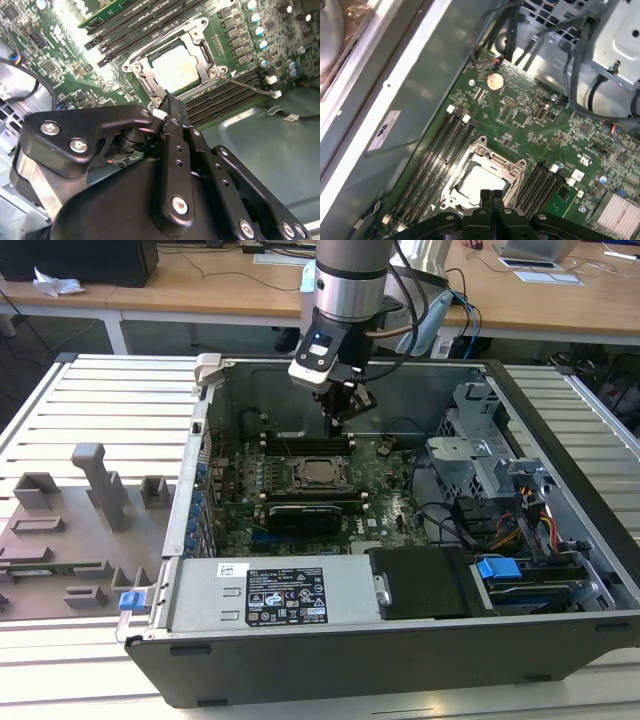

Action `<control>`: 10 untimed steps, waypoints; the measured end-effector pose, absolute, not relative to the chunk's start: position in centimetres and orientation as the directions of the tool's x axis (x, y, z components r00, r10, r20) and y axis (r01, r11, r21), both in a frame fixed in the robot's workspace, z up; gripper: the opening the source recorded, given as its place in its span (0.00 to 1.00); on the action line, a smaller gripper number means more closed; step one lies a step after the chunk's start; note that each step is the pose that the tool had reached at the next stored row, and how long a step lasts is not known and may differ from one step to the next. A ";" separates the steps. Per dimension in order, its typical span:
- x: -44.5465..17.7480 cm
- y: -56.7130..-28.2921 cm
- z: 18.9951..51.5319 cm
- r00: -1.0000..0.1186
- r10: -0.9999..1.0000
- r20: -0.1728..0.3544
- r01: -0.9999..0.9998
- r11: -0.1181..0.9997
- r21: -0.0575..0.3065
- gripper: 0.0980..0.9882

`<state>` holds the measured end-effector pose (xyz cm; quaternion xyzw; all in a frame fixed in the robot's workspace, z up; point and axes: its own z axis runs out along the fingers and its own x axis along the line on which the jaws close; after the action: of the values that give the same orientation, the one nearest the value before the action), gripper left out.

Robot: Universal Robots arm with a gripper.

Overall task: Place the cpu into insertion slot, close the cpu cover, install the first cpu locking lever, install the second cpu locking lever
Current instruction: 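Install the first cpu locking lever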

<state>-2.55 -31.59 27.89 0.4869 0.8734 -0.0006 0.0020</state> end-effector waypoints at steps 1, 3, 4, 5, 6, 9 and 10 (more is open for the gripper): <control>-2.6 -31.6 27.9 -0.546 0.838 -0.004 0.838 0.546 0.001 0.01; -2.6 -31.6 27.9 -0.582 0.813 -0.004 0.813 0.582 0.001 0.01; -2.6 -31.6 27.9 -0.593 0.805 -0.004 0.805 0.593 0.001 0.01; -2.5 -31.6 27.9 -0.617 0.787 -0.004 0.787 0.617 0.001 0.01; -2.6 -31.6 27.9 -0.634 0.773 -0.004 0.773 0.634 0.001 0.01; -2.6 -31.6 27.9 -0.669 0.743 -0.004 0.743 0.669 0.001 0.01; -2.6 -31.6 27.9 -0.687 0.727 -0.004 0.727 0.687 0.001 0.01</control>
<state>-2.55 -31.59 27.90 0.3957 0.9184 -0.0004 0.0021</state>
